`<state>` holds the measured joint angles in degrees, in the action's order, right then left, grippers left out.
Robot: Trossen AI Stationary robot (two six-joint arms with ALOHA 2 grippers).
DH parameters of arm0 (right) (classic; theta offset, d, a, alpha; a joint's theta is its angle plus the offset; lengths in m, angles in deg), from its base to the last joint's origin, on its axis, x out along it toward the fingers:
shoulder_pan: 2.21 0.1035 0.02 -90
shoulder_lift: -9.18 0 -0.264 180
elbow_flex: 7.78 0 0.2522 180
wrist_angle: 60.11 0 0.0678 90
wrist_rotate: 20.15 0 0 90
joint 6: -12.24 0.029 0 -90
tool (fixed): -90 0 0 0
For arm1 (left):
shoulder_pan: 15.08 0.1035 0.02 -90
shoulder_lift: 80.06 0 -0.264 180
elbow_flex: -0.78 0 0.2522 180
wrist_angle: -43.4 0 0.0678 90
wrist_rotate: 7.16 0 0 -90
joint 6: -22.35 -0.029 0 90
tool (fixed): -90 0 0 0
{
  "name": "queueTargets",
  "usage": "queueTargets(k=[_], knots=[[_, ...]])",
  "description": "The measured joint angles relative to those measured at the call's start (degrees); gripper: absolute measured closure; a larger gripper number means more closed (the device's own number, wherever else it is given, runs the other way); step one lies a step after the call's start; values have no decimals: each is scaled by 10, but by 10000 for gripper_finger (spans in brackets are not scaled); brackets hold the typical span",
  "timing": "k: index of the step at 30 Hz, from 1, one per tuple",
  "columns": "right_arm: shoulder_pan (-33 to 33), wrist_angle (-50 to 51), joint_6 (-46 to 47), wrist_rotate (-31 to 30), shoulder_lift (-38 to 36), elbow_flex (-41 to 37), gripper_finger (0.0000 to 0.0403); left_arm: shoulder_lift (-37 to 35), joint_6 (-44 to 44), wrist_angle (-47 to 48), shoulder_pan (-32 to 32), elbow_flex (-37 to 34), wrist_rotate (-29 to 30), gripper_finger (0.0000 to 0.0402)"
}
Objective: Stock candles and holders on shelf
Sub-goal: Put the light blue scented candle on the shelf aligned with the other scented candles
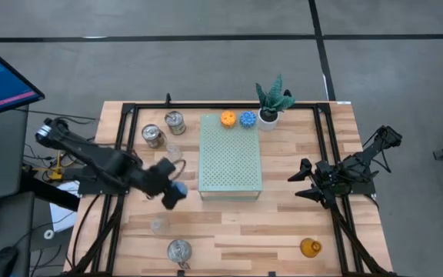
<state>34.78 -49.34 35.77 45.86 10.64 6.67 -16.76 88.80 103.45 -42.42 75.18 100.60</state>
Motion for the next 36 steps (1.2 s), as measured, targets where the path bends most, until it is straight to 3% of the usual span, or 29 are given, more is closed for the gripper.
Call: queueTargets(k=[8,17,24,30,36], knots=[[0,0,0,0,0,0,111,-62,-54,-17,75,0,33,105],[0,0,0,0,0,0,111,-61,-160,-43,203,0,-10,105],[0,0,0,0,0,0,111,-26,-268,-51,337,0,-47,105],[0,0,0,0,0,0,111,39,-376,-117,442,15,-71,105],[0,0,0,0,0,0,111,127,-473,-117,487,89,-125,105]])
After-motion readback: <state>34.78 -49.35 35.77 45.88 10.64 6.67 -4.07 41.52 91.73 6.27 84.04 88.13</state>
